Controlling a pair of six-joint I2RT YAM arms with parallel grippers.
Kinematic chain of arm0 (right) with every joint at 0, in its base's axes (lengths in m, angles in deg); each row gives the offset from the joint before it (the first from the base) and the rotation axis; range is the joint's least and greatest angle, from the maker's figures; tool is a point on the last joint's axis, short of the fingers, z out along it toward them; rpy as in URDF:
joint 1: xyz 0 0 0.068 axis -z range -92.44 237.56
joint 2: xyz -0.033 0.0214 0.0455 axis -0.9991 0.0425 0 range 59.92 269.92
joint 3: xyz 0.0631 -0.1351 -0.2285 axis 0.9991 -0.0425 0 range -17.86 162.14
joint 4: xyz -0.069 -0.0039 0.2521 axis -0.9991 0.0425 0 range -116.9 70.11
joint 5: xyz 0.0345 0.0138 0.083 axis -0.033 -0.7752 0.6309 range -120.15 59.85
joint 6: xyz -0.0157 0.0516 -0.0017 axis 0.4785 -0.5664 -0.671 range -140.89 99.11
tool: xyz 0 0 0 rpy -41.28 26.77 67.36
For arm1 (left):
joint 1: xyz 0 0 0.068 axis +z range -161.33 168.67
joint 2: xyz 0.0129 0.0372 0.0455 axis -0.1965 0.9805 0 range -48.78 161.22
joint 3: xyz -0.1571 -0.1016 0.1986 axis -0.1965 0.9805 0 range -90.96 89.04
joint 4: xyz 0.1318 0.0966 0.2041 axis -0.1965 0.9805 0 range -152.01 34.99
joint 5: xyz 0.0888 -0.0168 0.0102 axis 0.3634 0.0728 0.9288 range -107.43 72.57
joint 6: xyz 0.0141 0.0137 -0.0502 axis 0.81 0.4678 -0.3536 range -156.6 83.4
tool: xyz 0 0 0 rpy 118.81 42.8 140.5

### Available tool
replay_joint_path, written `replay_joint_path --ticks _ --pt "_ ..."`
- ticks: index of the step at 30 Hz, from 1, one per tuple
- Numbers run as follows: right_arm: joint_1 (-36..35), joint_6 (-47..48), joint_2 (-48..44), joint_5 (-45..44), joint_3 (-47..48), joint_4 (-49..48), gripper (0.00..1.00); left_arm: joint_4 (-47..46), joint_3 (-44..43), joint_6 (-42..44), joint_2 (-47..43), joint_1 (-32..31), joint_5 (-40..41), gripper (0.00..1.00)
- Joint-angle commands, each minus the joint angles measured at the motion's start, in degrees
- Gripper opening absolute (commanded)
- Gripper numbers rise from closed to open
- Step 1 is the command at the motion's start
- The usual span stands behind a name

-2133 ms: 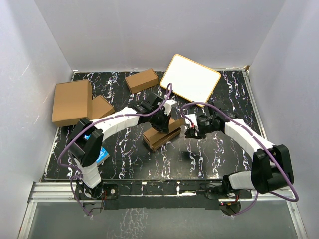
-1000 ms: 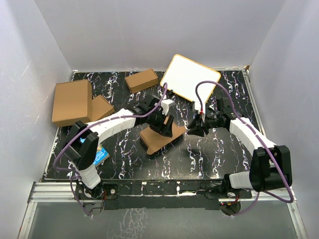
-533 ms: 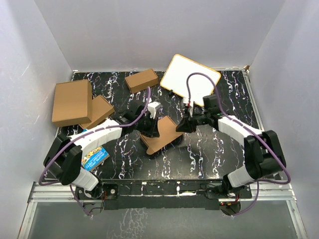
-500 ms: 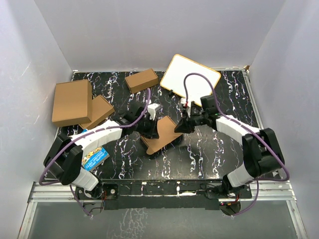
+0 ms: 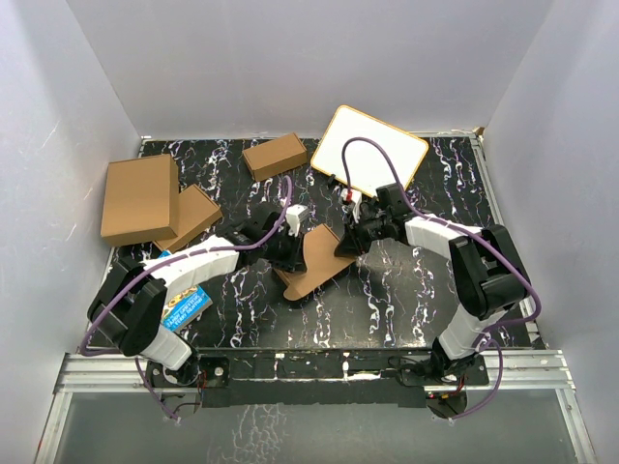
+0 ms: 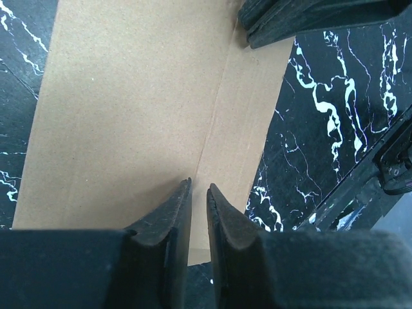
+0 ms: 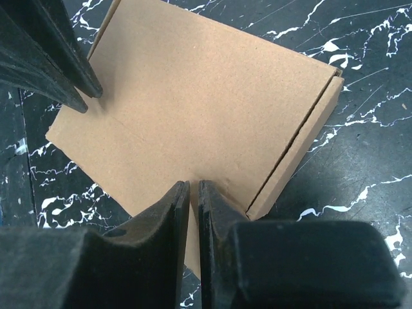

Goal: Fold the paper box

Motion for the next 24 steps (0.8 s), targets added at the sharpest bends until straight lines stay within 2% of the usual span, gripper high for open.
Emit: replay_joint_path --ticks 1,3,6,9,13,17,24 --pt "0.1 2.28 -1.24 1.96 3.35 1.53 0.2 0.32 0.02 0.09 -2.26 0.55 0.77 0.18" --pt "0.09 5.19 -3.38 5.0 4.31 3.74 0.25 0.78 -0.49 -0.02 -4.76 0.63 2.1 0.3" --pt "0.11 7.2 -6.4 4.18 5.03 3.99 0.4 0.59 -0.22 -0.17 -9.11 0.99 4.85 0.45" --pt "0.26 2.18 -6.06 -0.54 5.26 -0.53 0.58 -1.11 1.22 -1.47 -12.88 2.26 5.95 0.6" --pt "2.07 -3.74 1.38 -0.75 10.68 1.75 0.63 -4.32 5.53 -4.53 -16.38 5.25 5.94 0.86" --pt "4.31 -12.98 7.01 0.25 12.08 0.2 0.64 -10.02 11.2 -9.28 -19.37 8.11 2.99 0.96" --pt "4.36 -18.25 10.79 1.06 11.97 -1.93 0.61 -13.5 15.28 -13.17 -19.0 9.89 2.43 0.97"
